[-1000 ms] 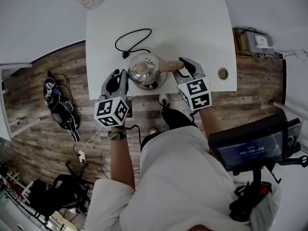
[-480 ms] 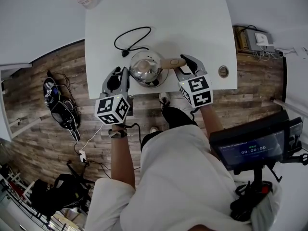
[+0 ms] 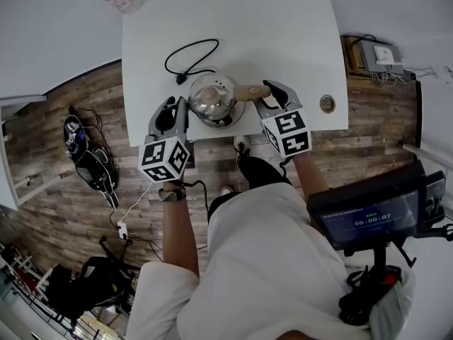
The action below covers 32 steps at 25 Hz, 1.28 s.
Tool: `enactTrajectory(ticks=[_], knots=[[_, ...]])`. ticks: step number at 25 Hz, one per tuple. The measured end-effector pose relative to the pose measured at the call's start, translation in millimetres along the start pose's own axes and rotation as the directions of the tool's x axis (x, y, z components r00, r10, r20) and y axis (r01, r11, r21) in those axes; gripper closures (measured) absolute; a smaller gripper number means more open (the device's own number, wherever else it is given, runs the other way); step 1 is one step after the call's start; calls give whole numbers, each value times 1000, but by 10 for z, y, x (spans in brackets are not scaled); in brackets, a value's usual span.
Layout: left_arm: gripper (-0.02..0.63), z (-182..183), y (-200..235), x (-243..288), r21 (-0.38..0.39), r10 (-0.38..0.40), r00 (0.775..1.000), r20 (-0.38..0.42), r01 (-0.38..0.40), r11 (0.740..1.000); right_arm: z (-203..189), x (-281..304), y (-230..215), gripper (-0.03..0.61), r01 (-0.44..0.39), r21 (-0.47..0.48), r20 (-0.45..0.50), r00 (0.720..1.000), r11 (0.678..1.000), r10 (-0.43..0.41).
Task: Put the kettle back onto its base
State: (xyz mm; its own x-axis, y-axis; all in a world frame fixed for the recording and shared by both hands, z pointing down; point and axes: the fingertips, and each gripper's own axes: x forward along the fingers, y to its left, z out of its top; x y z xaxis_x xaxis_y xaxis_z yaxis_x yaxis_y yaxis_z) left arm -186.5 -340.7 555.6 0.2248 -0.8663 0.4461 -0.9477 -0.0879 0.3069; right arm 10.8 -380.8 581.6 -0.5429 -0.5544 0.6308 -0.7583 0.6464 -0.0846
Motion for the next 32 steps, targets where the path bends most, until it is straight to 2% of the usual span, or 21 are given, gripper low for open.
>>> enactTrajectory(ticks=[13, 16, 21, 30, 32], knots=[[506, -16, 4, 25, 16, 3, 1000, 4, -3, 1000, -85, 42, 8, 425, -11, 15, 1, 1000, 1000, 11], [506, -37, 22, 38, 1, 13, 1000, 14, -13, 1000, -135, 69, -3, 419, -23, 63, -9, 1000, 998, 23], [501, -98, 25, 55, 38, 77, 997, 4, -77, 996, -313, 72, -116, 397, 1, 162, -48, 999, 987, 7], [486, -212, 120, 36, 9, 95, 995, -31, -95, 995, -371, 6, -274, 387, 55, 216, -59, 997, 975, -44], [488, -229, 156, 54, 7, 99, 994, -44, -99, 995, -365, 12, -316, 407, 77, 226, -59, 996, 971, -65]])
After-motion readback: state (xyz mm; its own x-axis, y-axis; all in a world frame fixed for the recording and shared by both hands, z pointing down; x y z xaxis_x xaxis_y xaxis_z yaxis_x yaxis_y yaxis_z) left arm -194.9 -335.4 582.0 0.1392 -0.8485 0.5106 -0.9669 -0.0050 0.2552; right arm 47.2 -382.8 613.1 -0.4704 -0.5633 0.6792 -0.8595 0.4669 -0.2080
